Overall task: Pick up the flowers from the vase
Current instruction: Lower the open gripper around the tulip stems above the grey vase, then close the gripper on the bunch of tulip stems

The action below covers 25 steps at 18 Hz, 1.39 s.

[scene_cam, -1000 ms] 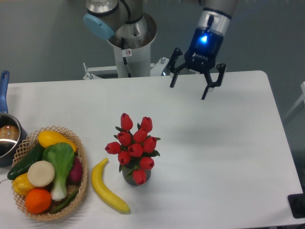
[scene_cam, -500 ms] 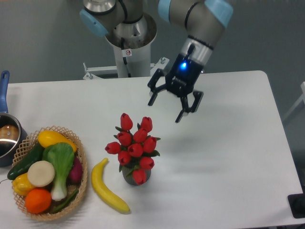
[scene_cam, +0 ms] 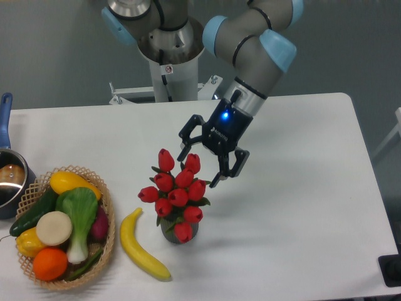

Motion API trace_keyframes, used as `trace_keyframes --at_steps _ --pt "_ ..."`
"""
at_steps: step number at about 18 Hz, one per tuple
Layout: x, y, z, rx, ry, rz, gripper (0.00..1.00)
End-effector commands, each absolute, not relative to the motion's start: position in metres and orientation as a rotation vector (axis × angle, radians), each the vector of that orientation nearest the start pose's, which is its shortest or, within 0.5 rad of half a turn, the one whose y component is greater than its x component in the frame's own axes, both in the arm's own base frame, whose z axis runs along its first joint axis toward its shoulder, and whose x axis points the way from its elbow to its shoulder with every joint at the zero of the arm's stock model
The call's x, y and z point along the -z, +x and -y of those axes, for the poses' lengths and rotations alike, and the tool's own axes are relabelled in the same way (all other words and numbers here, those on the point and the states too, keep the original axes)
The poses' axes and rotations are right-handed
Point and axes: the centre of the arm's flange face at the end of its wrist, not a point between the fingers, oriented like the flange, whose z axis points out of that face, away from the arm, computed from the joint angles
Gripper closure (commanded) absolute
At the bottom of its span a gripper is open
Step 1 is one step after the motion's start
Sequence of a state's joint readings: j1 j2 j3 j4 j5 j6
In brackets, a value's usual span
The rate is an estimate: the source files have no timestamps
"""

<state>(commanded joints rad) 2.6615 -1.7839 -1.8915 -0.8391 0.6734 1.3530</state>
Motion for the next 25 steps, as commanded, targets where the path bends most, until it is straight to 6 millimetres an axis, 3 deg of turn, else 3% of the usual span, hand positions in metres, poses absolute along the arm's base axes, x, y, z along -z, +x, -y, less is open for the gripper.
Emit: trace_keyframes --at_steps 10,25 --pt "-0.325 -0.368 -0.461 0.191 -2.177 -0.456 0.00" --pt "-0.314 -0.381 -0.480 0.246 -2.104 -0.454 0.00"
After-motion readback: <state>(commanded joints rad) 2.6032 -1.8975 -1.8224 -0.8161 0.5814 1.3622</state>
